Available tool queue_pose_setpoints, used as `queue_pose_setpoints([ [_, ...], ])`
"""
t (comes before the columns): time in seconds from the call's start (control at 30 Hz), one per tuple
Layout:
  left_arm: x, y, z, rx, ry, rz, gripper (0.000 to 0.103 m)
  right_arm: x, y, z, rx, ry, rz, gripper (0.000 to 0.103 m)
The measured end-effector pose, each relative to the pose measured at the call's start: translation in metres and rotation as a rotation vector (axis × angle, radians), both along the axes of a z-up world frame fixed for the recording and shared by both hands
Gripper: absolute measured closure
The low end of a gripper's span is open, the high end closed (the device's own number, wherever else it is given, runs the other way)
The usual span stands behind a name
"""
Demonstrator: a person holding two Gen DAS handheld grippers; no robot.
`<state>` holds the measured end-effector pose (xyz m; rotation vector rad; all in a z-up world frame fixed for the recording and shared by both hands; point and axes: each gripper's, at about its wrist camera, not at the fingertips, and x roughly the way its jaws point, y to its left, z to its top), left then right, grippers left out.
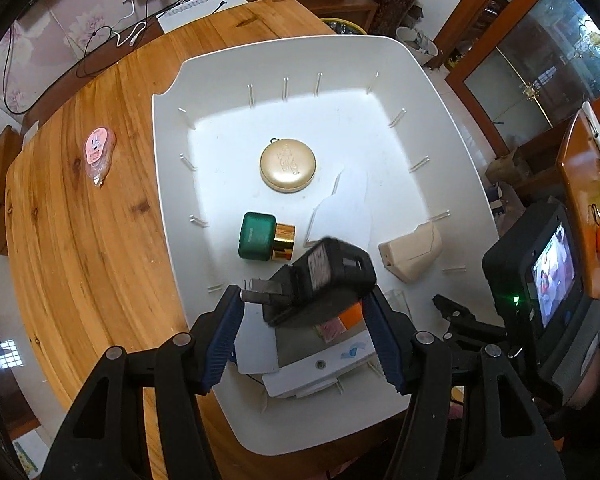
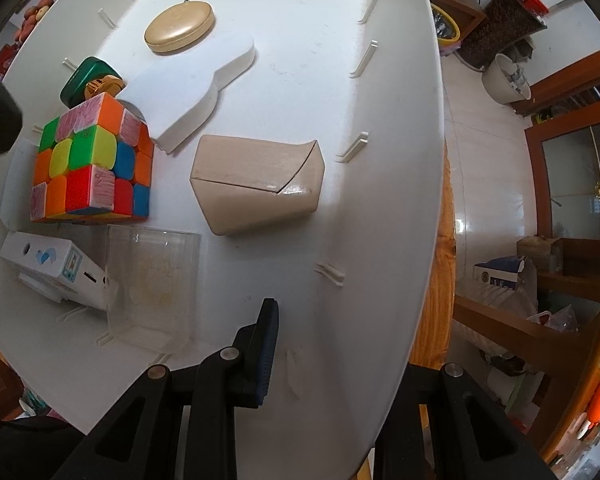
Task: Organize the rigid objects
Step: 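Carry the black charger into the tray and open the left gripper, then move the left tool back toward the pink tape dispenser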
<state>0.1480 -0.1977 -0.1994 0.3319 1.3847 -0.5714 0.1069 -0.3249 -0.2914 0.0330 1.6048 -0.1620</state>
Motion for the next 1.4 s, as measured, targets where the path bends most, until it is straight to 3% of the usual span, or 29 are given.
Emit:
queue_pose_setpoints([
  [0.07, 0.001, 0.0, 0.002, -0.005, -0.006, 0.005, 0.027, 0.001, -0.002, 0.0, 0.001, 0.0, -0.005, 0.074],
  [0.13, 0.002, 0.001, 0.004, -0.014, -0.013, 0.008, 0.025, 0.001, -0.003, -0.001, 0.001, 0.002, -0.009, 0.074],
  [0.43, 0.014, 0.012, 0.007, -0.013, -0.035, 0.041, 0.024, 0.003, -0.008, -0.003, -0.001, 0.006, -0.036, 0.074],
  [0.73, 0.038, 0.045, 0.03, -0.107, -0.168, 0.14, 0.024, 0.006, -0.01, -0.005, 0.004, 0.012, -0.064, 0.074],
  [1.07, 0.086, 0.079, 0.038, -0.073, -0.268, 0.219, 0.024, 0.01, -0.015, -0.008, 0.01, 0.028, -0.094, 0.074],
  [1.4, 0.14, 0.108, 0.031, -0.086, -0.245, 0.293, 0.024, 0.018, -0.02, -0.011, 0.011, 0.043, -0.133, 0.074],
])
